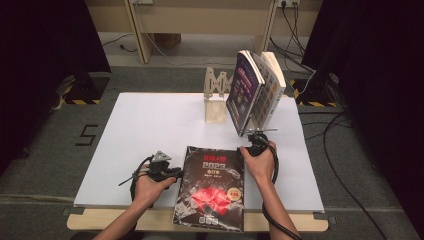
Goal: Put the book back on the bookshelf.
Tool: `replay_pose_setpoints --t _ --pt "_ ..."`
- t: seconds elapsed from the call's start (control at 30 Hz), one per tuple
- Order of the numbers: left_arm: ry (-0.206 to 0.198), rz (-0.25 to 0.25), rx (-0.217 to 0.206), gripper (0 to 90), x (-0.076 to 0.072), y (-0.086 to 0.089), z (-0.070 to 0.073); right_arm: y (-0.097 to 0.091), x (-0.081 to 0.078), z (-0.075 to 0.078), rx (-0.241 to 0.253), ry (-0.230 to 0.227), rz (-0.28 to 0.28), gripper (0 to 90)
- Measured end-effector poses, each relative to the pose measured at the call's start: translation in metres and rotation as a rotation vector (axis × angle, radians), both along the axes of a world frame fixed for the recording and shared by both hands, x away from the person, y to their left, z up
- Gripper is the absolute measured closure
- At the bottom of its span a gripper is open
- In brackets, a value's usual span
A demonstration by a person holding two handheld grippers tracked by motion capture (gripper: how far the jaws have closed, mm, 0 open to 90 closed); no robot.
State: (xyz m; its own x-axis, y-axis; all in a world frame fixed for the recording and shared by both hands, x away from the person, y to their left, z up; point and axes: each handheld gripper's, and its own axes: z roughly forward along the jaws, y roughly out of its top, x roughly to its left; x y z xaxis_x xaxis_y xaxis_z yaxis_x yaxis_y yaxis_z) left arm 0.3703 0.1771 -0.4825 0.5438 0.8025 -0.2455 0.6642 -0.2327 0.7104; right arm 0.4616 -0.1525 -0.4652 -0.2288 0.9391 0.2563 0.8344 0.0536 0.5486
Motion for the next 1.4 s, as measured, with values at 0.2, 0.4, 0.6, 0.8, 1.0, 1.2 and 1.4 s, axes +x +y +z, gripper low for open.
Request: replay_pose_setpoints --t 0.2,0.4,0.6,0.8,1.0,1.2,1.4 --pt "0.007 -0.016 0.017 73.4 -0.002 -0.003 -0.004 0.003 0.003 -0.005 0.014 0.021 0.005 56.0" --pt "0.015 -0.024 0.02 72.1 -0.002 -0.005 -0.006 0.003 0.004 -0.006 0.022 0.026 0.012 55.8" --pt "0.017 -0.024 0.022 72.1 -0.002 -0.005 -0.007 0.006 0.004 -0.006 0.034 0.031 0.011 54.3" --pt "0.007 -0.016 0.03 72.5 -0.003 -0.006 -0.007 0.003 0.002 -0.006 0.061 0.033 0.007 55.1" --pt "0.006 -0.014 0.023 73.0 -0.004 -0.006 -0.008 -0.001 -0.001 -0.008 0.105 0.038 0.005 55.2" --pt "-0.002 -0.002 0.018 73.4 -0.006 -0.006 -0.009 -0.005 -0.004 -0.009 0.14 0.054 0.004 55.3" --pt "-0.004 -0.005 0.014 73.6 -0.006 -0.005 -0.01 -0.007 -0.01 -0.008 0.177 0.079 0.005 55.5"
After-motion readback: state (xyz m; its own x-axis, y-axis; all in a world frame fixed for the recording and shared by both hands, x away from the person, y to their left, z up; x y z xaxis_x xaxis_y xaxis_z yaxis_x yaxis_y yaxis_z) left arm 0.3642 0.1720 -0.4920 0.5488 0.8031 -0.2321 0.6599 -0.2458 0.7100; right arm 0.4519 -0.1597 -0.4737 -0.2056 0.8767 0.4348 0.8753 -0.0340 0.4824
